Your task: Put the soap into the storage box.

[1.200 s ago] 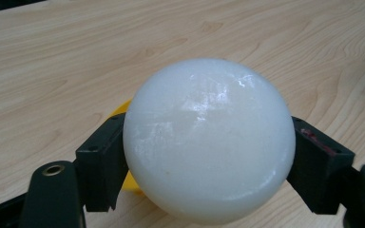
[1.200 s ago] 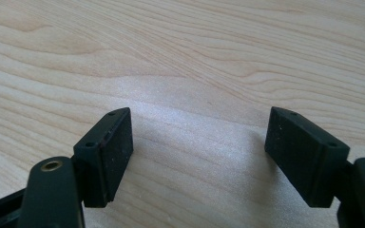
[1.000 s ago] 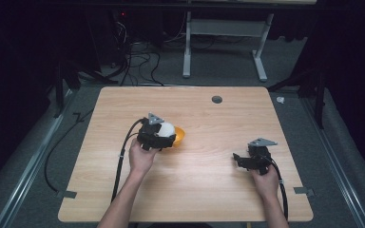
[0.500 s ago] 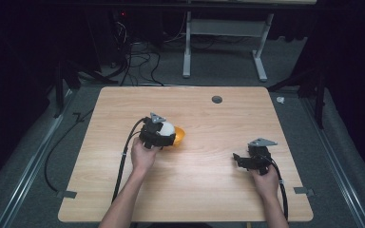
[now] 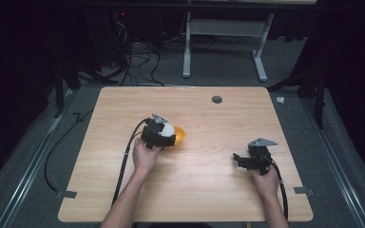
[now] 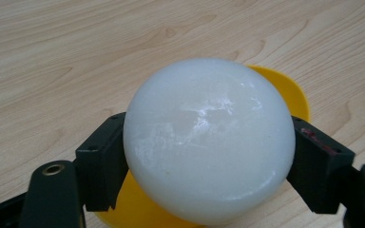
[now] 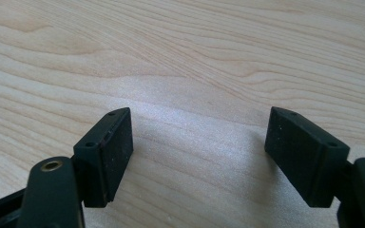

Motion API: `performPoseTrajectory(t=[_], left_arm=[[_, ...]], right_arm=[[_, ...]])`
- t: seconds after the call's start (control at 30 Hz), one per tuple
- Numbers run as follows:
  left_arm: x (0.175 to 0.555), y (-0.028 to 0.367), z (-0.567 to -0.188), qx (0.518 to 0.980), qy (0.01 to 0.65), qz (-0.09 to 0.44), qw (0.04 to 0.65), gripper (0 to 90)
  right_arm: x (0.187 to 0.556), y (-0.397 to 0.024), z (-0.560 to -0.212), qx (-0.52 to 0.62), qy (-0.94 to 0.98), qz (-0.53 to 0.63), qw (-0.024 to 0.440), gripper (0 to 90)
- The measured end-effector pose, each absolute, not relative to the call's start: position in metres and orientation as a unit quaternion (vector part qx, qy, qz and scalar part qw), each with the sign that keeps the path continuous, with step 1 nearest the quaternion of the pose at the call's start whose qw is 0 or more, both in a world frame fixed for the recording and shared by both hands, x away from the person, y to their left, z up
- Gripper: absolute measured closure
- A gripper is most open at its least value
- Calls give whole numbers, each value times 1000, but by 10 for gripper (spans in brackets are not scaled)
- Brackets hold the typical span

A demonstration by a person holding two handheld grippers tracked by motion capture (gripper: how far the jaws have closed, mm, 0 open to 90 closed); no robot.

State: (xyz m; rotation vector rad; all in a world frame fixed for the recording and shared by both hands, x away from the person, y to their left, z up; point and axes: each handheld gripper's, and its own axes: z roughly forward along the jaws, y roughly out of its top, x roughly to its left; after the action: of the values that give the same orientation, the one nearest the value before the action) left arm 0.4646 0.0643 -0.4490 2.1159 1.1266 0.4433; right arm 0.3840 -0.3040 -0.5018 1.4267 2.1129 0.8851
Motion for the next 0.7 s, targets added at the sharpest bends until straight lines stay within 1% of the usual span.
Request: performPoseTrajectory(t=[0.53, 0.63, 0.67, 0.7], left_arm=[[467, 63, -453, 817, 438, 180, 329, 244], [466, 64, -450, 809, 437, 188, 344, 257], [465, 66, -444, 799, 438, 189, 366, 263], [465, 68, -443, 795, 441, 186, 374, 262]], right_arm=[[384, -304, -502, 516, 764, 320, 219, 253], [384, -304, -502, 516, 764, 320, 220, 253], [384, -304, -502, 516, 764, 320, 220, 253], [384, -304, -502, 515, 764, 319, 219, 253]])
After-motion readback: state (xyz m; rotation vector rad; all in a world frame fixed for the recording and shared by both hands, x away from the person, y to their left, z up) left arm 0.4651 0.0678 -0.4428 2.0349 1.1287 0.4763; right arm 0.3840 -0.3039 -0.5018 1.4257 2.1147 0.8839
